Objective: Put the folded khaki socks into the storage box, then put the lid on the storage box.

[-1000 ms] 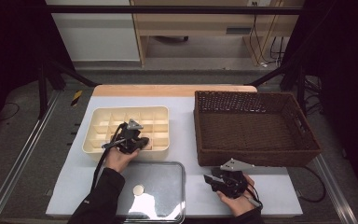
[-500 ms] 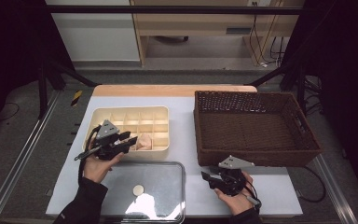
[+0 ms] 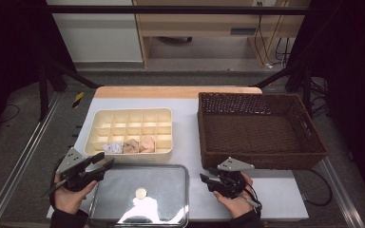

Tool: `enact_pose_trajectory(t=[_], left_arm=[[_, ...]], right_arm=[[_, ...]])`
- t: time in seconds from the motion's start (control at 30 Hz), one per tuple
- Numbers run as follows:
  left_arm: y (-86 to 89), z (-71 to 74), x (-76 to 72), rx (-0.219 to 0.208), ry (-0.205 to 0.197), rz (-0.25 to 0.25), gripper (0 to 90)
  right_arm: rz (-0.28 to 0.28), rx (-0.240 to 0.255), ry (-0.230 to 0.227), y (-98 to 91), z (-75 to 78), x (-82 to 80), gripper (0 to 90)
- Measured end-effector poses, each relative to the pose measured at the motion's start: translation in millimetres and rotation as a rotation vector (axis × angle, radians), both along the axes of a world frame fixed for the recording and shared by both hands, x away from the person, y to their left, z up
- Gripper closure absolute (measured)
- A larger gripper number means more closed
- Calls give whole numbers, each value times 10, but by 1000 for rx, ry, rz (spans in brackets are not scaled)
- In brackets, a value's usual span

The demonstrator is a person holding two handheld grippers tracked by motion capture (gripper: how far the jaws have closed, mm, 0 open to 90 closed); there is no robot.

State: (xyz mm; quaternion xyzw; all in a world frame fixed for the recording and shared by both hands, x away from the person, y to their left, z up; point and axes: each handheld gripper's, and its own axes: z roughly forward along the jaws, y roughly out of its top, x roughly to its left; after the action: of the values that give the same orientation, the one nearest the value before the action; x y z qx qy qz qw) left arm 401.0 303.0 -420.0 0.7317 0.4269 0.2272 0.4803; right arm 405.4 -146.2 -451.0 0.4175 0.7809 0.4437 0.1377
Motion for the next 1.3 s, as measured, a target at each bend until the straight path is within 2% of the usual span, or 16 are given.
enact_pose_trajectory(t=[0.13,0.27,0.53,0.73,0.87,1.13,1.3], left_arm=[[85,-112,-104,14,16,27,468],[136,-223,-151,25,49,34,432],[180,-384,-223,40,126,40,396],[272,-479,-283,41,208,55,399],[295,-521,-302,48,226,70,399],[321,-541,-377,43,255,89,415],[293,-559,-404,54,261,71,446]], right_arm=[[27,0,4,86,-6,-7,570],[40,15,14,160,-9,-13,568],[55,25,30,251,-52,-13,555],[52,62,27,252,-77,-44,529],[53,86,36,259,-93,-47,504],[74,64,49,311,-138,-47,512],[87,59,77,361,-172,-63,533]])
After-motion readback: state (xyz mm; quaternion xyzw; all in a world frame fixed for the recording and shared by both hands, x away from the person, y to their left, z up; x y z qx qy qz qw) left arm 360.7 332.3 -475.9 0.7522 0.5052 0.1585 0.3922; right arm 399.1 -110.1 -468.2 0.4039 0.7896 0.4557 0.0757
